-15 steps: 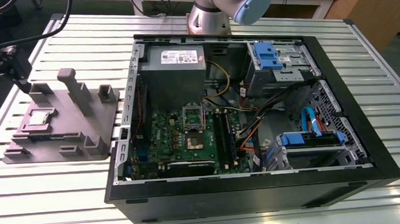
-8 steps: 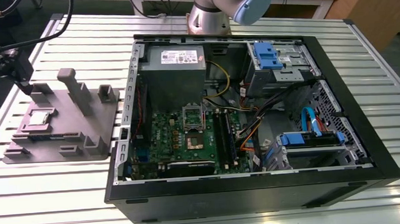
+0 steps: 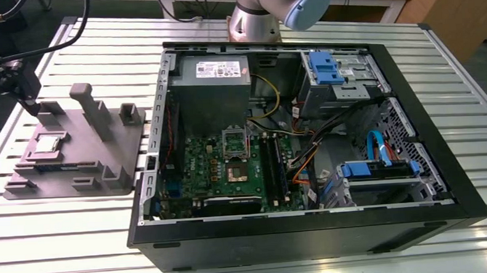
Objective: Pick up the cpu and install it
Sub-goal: 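Pick up the cpu and move it towards the insertion slot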
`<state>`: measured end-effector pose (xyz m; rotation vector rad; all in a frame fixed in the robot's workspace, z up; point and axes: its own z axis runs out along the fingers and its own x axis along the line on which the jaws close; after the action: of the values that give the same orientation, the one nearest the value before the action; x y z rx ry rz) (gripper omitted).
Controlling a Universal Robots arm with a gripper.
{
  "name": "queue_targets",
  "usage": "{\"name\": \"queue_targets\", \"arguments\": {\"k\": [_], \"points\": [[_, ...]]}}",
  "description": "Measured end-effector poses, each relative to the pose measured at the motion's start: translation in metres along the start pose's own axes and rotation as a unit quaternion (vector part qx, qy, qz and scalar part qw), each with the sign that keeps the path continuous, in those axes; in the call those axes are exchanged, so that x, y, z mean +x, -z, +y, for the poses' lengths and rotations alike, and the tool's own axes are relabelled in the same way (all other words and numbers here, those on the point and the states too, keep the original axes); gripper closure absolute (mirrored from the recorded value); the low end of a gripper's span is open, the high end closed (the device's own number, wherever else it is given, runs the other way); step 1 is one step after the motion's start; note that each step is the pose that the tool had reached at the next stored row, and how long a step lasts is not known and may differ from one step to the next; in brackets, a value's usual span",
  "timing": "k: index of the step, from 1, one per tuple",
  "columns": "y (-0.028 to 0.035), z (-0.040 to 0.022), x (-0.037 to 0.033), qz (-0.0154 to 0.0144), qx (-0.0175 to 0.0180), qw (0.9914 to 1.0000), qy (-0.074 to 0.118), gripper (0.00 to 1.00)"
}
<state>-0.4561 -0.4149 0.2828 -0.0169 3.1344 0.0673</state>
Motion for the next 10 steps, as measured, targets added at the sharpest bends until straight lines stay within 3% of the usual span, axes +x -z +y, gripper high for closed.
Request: {"name": "queue_targets", "arguments": {"k": [10], "points": [[-0.0012,-0.0002,-0.0024,-0.0001,0.0000,1.00000,0.000,0.29]]}}
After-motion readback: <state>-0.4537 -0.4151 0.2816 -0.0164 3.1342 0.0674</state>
